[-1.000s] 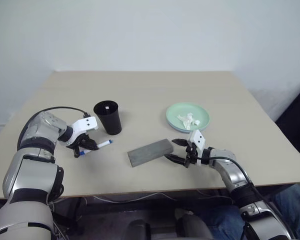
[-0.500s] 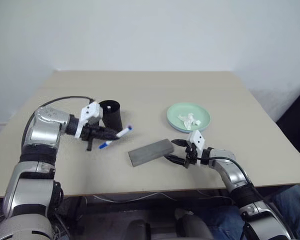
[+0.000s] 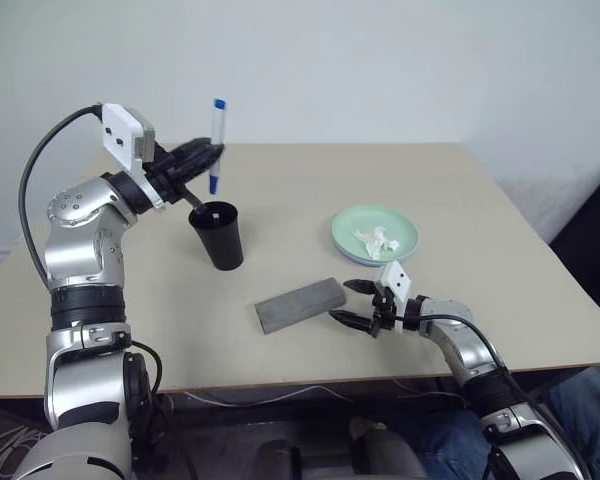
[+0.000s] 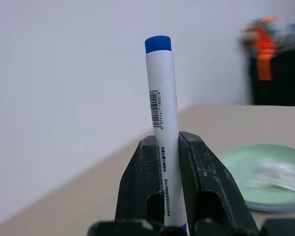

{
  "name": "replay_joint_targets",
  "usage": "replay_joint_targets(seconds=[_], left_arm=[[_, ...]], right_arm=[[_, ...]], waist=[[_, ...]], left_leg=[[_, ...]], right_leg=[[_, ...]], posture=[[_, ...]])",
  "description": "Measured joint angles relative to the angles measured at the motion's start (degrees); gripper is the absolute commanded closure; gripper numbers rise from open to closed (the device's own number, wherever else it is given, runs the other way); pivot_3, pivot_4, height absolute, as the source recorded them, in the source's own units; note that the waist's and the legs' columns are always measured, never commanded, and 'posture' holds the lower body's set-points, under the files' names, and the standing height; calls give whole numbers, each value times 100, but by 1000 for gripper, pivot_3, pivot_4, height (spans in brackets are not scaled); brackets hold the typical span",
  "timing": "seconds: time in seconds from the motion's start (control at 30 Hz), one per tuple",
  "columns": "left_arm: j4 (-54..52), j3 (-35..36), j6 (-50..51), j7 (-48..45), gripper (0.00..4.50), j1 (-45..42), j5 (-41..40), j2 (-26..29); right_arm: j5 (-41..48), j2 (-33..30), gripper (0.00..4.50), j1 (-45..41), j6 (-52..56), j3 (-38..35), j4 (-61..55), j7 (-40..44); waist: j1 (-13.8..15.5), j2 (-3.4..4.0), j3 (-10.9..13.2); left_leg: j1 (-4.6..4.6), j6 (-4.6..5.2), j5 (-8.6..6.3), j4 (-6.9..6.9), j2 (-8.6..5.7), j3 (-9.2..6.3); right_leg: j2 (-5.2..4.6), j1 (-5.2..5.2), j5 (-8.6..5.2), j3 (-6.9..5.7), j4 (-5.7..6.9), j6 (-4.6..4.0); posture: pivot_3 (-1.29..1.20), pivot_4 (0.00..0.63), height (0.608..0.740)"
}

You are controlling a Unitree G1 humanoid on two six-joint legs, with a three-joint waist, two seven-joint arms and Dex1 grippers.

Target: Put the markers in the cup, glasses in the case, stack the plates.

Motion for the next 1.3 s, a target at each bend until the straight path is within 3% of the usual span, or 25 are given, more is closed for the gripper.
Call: replay_joint_targets(seconds=[0.23, 0.57, 1.3], left_arm=[[850, -23, -1290, 1065, 4415, 71, 415, -292], [2791, -174, -2175, 1316, 4415, -167, 679, -526], [3126, -175, -2492, 1186, 4415, -345, 670, -629]], right_arm=[[-4, 21, 434, -43, -2, 5, 11, 24], [-9, 31, 434, -64, -13, 8, 55, 24], [752, -21, 434, -162, 417, -651, -581, 28]], waist=[[4, -1, -1], [5, -3, -2], [2, -3, -2]], left_leg=[[2, -1, 0, 0, -3, 4], [-6, -3, 1, 0, -2, 1], [-4, -3, 0, 0, -1, 2]], right_leg=[[-4, 4, 1, -2, -1, 0], [-3, 0, 1, -8, -4, 1], [-4, -1, 2, -9, -2, 1]], posture=[[0, 0, 721], [0, 0, 721], [0, 0, 721]])
